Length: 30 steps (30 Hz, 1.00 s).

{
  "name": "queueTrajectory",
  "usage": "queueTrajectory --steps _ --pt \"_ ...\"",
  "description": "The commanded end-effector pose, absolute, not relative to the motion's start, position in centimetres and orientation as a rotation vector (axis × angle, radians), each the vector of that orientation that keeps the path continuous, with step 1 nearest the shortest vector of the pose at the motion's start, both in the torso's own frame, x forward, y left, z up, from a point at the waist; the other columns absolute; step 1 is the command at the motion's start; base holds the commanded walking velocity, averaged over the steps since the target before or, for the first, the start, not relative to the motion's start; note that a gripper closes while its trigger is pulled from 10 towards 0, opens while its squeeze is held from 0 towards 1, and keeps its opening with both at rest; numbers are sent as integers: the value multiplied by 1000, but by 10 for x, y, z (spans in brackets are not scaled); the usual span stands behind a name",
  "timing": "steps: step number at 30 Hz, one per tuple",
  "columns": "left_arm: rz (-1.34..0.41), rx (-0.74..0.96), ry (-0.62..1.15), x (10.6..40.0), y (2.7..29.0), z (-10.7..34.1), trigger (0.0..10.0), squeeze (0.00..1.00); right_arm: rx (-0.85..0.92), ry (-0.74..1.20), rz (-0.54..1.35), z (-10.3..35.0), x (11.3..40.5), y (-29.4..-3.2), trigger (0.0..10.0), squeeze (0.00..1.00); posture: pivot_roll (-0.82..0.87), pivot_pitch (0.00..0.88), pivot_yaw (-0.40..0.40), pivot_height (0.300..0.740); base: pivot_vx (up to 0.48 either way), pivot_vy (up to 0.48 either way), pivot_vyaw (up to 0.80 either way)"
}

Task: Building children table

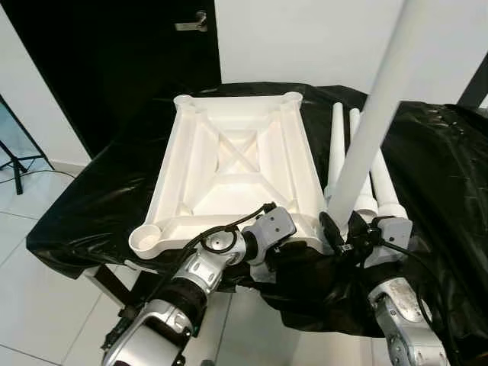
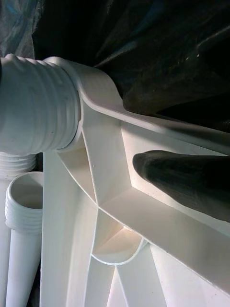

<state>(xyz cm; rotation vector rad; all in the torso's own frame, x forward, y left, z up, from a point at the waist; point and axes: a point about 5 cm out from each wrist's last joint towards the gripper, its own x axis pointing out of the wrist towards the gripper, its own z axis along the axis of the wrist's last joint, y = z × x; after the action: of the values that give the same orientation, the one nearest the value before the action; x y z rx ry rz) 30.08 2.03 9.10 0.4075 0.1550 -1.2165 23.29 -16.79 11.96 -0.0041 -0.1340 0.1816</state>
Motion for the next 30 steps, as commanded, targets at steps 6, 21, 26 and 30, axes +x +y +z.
queueTrajectory --steps 6,21,26,30 --pt "-1213 426 266 295 31 70 10000 0 -92 -102 37 115 234 -184 7451 0 165 0 12 740 0 0 0" --pt "-1214 423 265 295 29 70 10000 0 -93 -131 324 124 246 -175 10000 1000 156 0 7 740 0 0 0" --pt "-1217 425 262 295 28 70 10000 0 -97 -82 547 131 260 -187 10000 0 159 0 3 740 0 0 0" --pt "-1214 426 260 295 29 70 10000 0 -107 7 721 129 264 -189 10000 0 165 0 2 740 0 0 0"
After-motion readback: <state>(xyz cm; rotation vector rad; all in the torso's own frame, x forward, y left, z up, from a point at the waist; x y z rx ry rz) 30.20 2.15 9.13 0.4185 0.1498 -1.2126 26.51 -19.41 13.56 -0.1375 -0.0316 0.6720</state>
